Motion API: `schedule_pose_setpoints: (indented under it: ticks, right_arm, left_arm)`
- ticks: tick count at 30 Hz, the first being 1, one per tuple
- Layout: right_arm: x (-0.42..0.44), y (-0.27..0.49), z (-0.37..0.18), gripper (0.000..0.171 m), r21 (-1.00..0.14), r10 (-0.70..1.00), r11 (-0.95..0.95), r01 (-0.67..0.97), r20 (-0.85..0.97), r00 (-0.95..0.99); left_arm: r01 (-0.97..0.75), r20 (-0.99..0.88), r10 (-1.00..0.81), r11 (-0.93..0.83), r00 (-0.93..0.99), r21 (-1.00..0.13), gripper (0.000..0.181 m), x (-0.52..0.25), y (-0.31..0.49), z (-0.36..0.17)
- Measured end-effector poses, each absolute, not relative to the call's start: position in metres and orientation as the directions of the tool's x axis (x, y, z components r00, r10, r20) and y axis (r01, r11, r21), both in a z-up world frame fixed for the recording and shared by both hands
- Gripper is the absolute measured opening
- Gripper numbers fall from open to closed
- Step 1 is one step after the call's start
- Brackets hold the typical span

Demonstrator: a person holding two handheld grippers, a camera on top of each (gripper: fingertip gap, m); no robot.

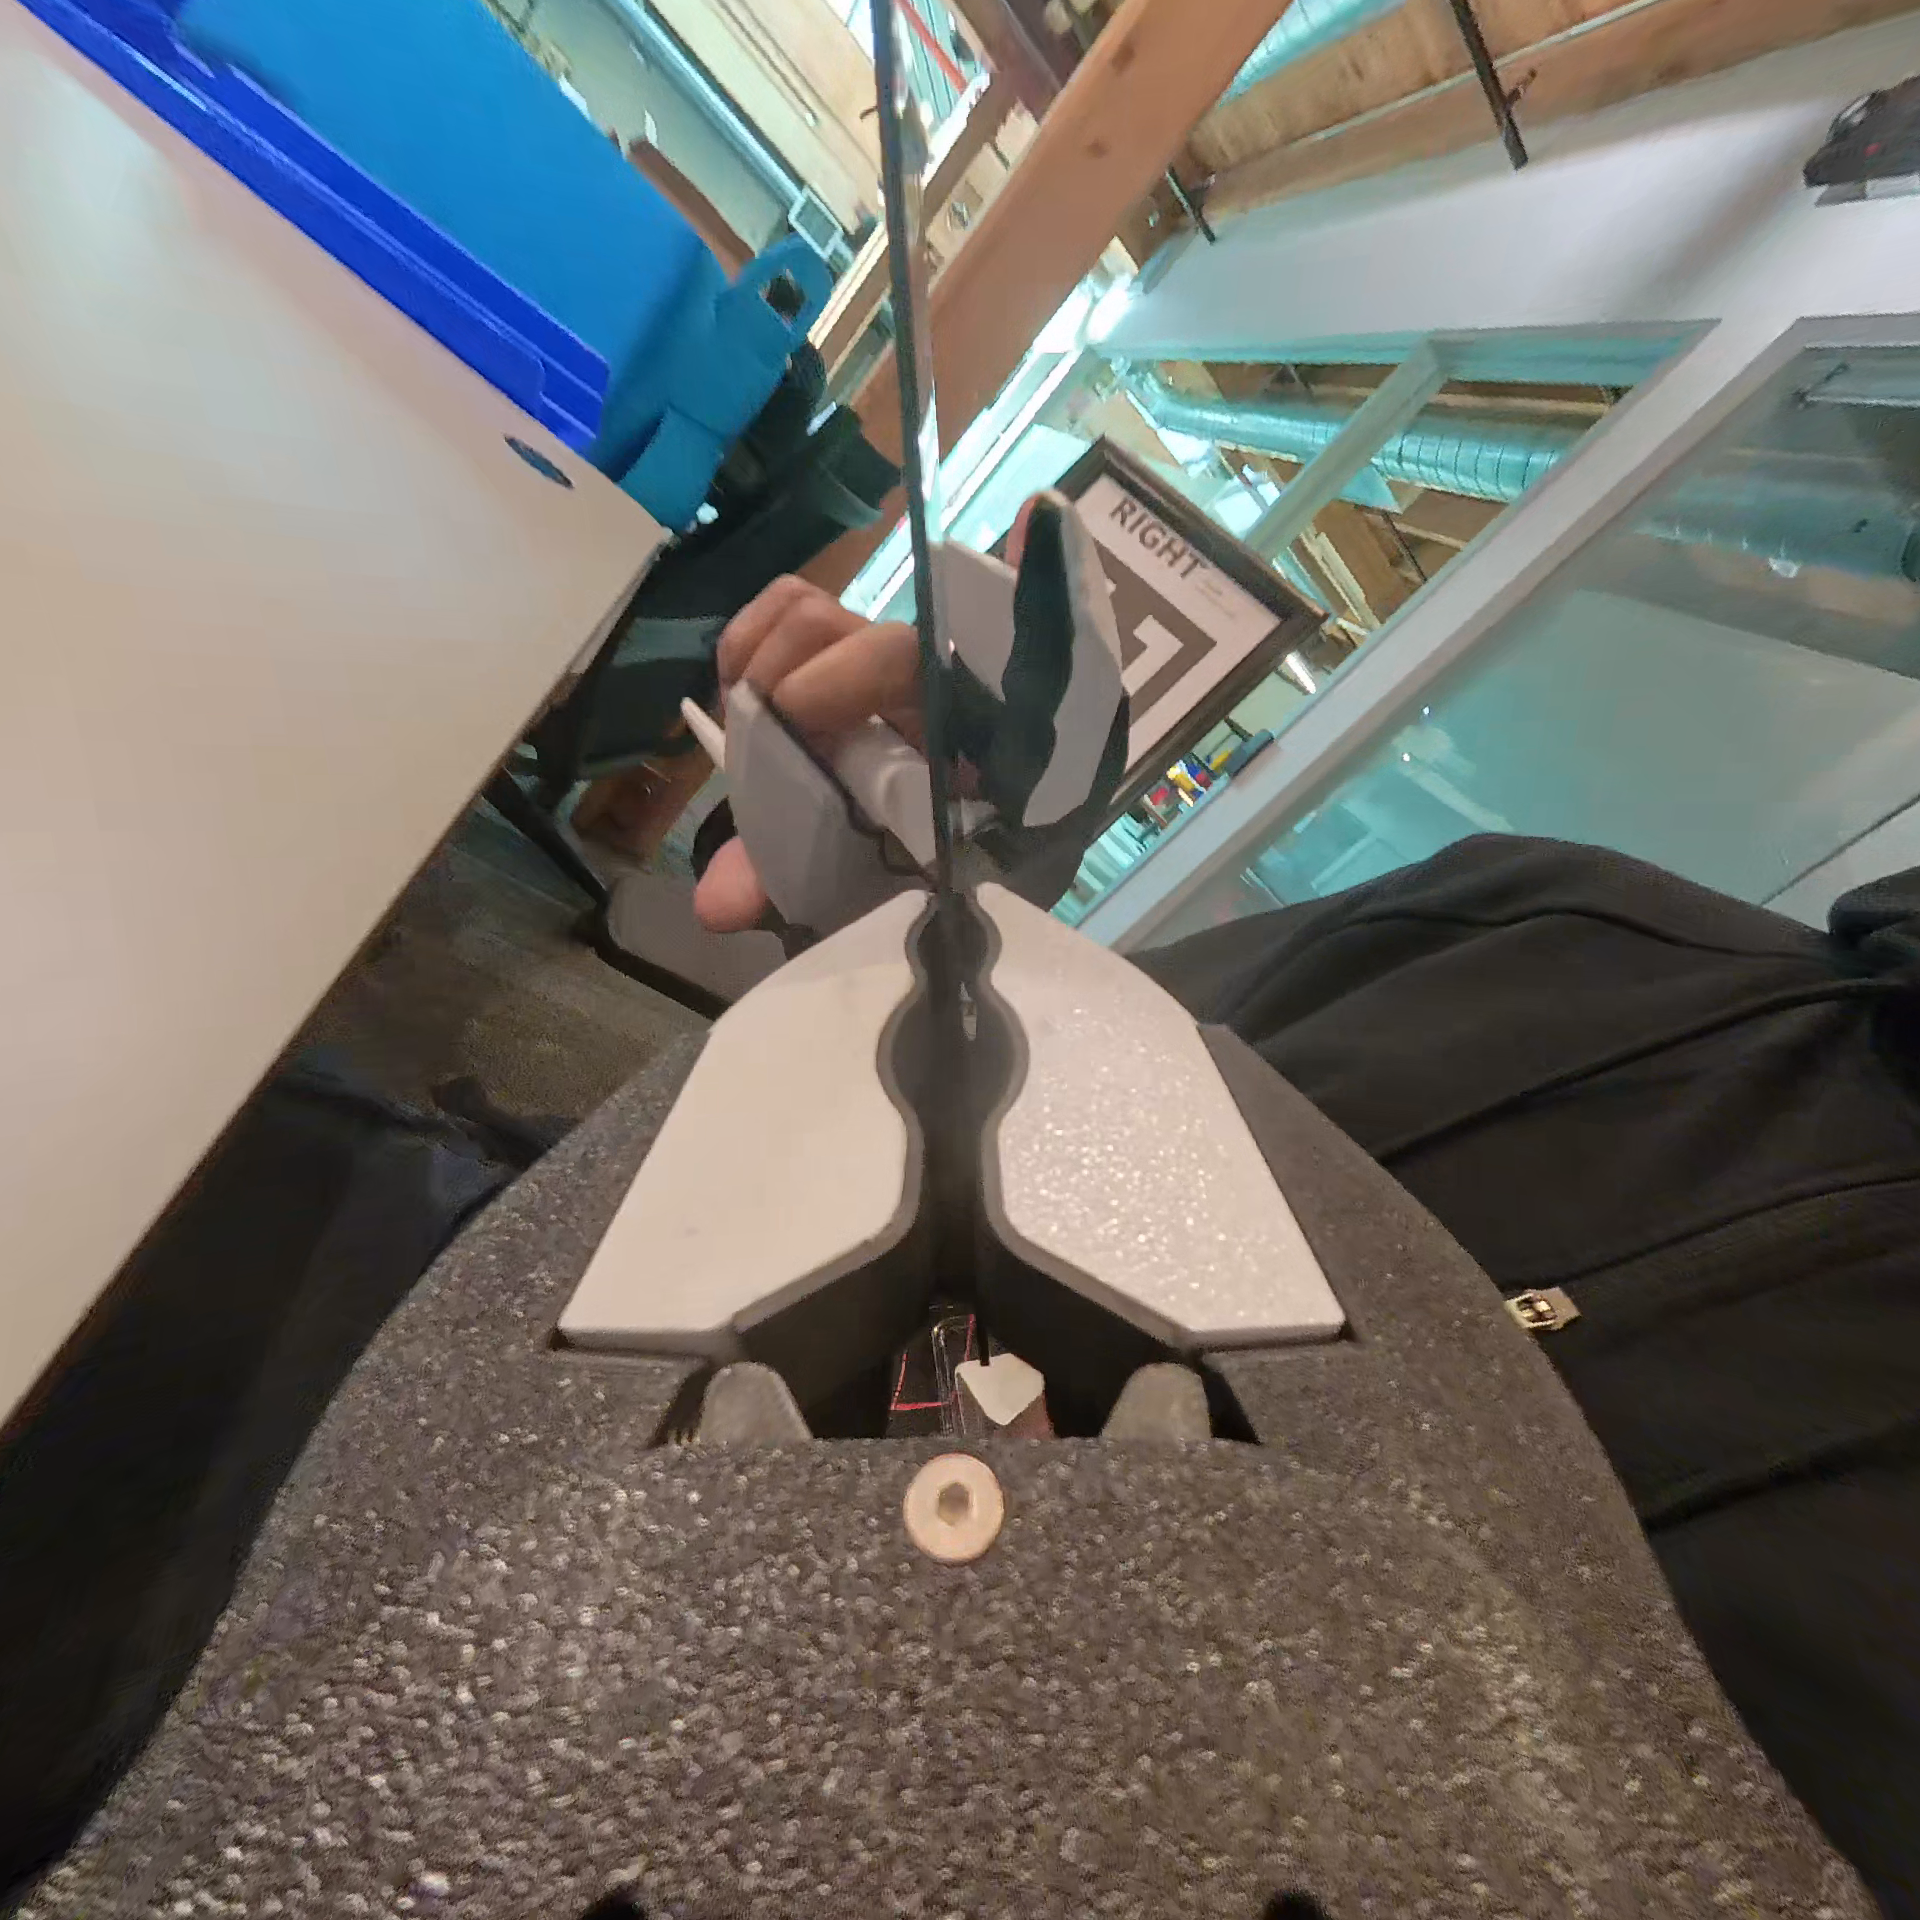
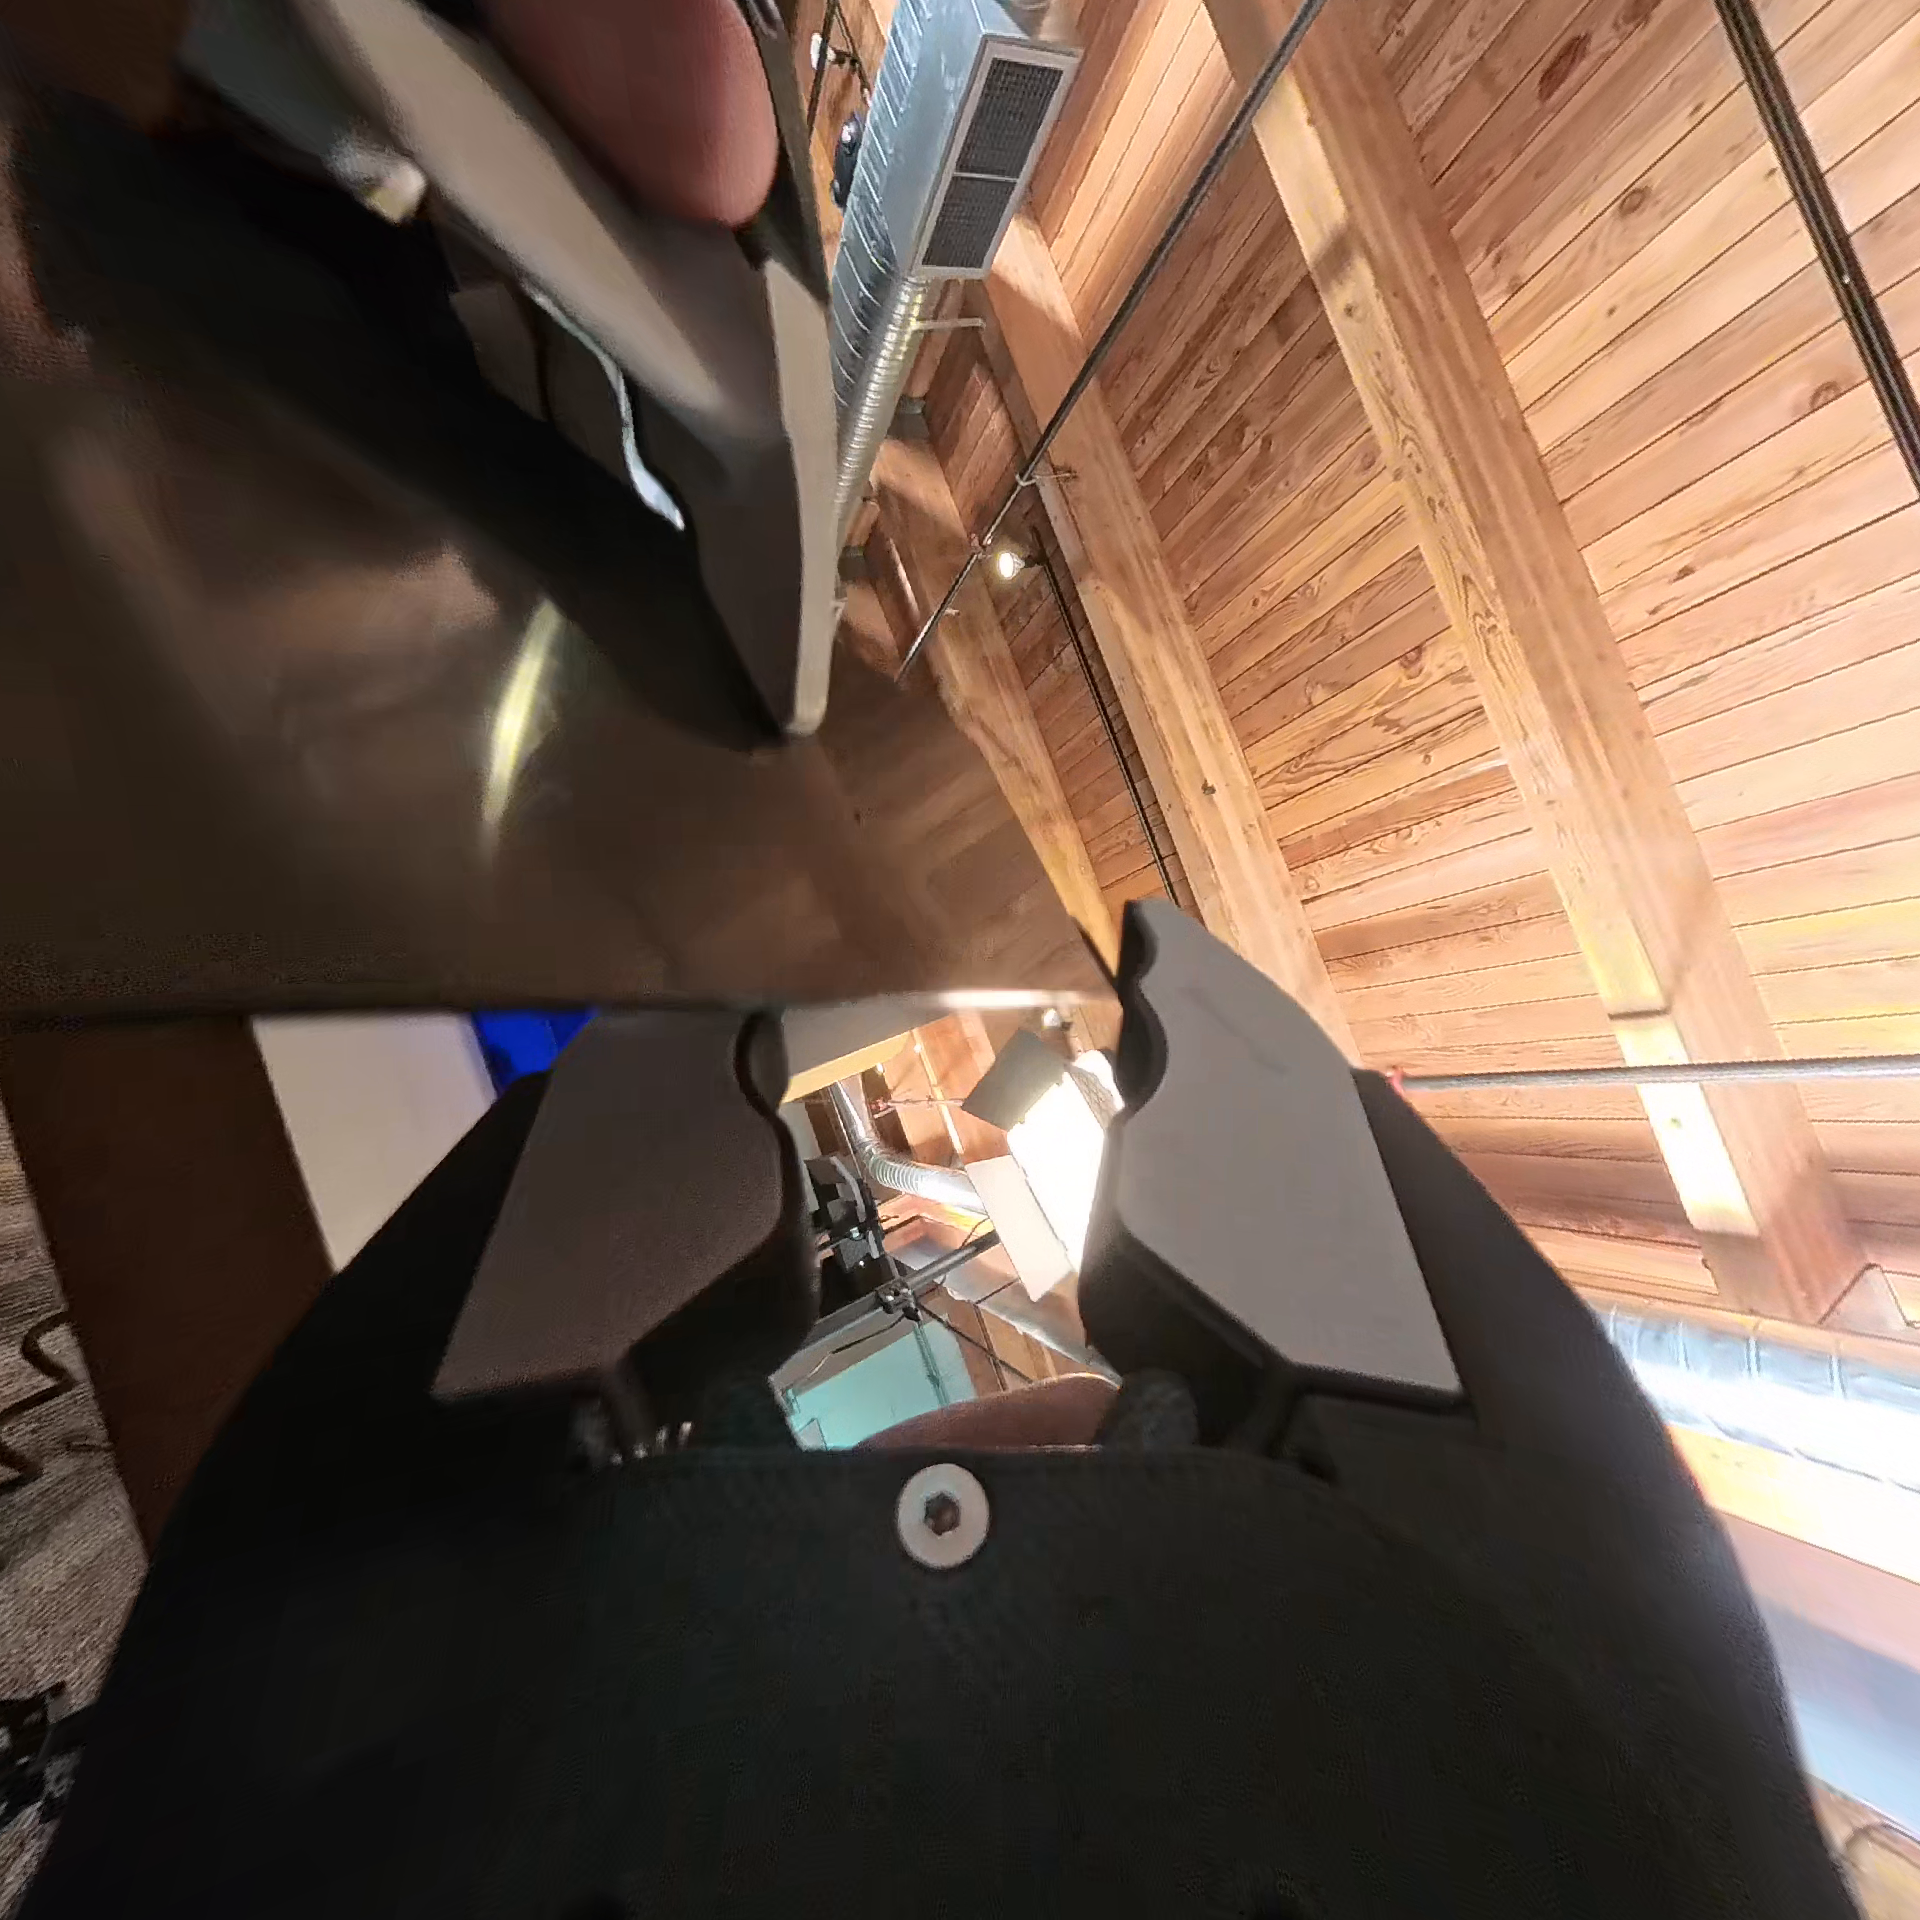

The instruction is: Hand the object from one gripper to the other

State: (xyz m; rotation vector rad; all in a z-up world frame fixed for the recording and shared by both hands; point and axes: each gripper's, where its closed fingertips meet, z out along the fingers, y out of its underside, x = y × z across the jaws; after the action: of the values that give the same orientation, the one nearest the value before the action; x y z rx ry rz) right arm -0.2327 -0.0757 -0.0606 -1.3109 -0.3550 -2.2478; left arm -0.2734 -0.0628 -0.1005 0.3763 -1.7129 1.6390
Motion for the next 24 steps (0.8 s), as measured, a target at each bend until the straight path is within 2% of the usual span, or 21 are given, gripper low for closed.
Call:
schedule_pose_setpoints:
  ticks: [1,3,4,6,9,12,15,17,20,24]
  right_arm:
    - [-0.232,-0.075,-0.062,0.054,-0.033,-0.296,-0.832,0.554,0.871,-0.393]
    - [-0.23,-0.077,-0.065,0.015,-0.078,-0.319,-0.819,0.568,0.885,-0.339]
    - [-0.227,-0.08,-0.067,0.009,-0.118,-0.334,-0.819,0.562,0.894,-0.3]
    - [-0.217,-0.086,-0.069,0.002,-0.228,-0.39,-0.806,0.547,0.899,-0.2]
    - [-0.206,-0.093,-0.073,0.0,-0.48,-0.541,-0.708,0.518,0.84,0.039]
    - [-0.202,-0.087,-0.083,0.002,-0.704,-0.629,-0.556,0.443,0.704,0.329]
    - [-0.213,-0.069,-0.094,0.001,-0.873,-0.608,-0.369,0.318,0.486,0.628]
    - [-0.225,-0.058,-0.093,0.002,-0.944,-0.548,-0.231,0.235,0.326,0.77]
    - [-0.239,-0.05,-0.081,0.002,-0.993,-0.454,-0.016,0.117,0.112,0.884]
    - [-0.252,-0.049,-0.062,0.001,-0.973,-0.311,0.23,0.015,-0.059,0.948]
  left_arm:
    - [-0.651,0.668,0.271,0.162,-0.693,-0.741,0.002,-0.277,-0.067,-0.104]
    - [-0.624,0.64,0.268,0.156,-0.72,-0.766,0.005,-0.278,-0.071,-0.104]
    - [-0.604,0.609,0.286,0.116,-0.74,-0.788,0.014,-0.277,-0.07,-0.097]
    - [-0.56,0.54,0.304,0.026,-0.784,-0.828,0.048,-0.273,-0.061,-0.078]
    - [-0.363,0.33,0.214,-0.138,-0.919,-0.921,0.065,-0.257,-0.039,-0.058]
    - [-0.067,0.065,0.02,-0.216,-0.998,-0.974,0.065,-0.242,-0.022,-0.048]
    - [0.168,-0.152,-0.126,-0.126,-0.98,-0.978,0.063,-0.234,-0.019,-0.055]
    - [0.244,-0.237,-0.159,-0.026,-0.958,-0.969,0.062,-0.231,-0.022,-0.067]
    - [0.191,-0.198,-0.128,0.06,-0.972,-0.98,0.065,-0.229,-0.027,-0.086]
    - [-0.089,0.085,0.073,-0.05,-0.994,-0.995,0.062,-0.246,-0.037,-0.086]
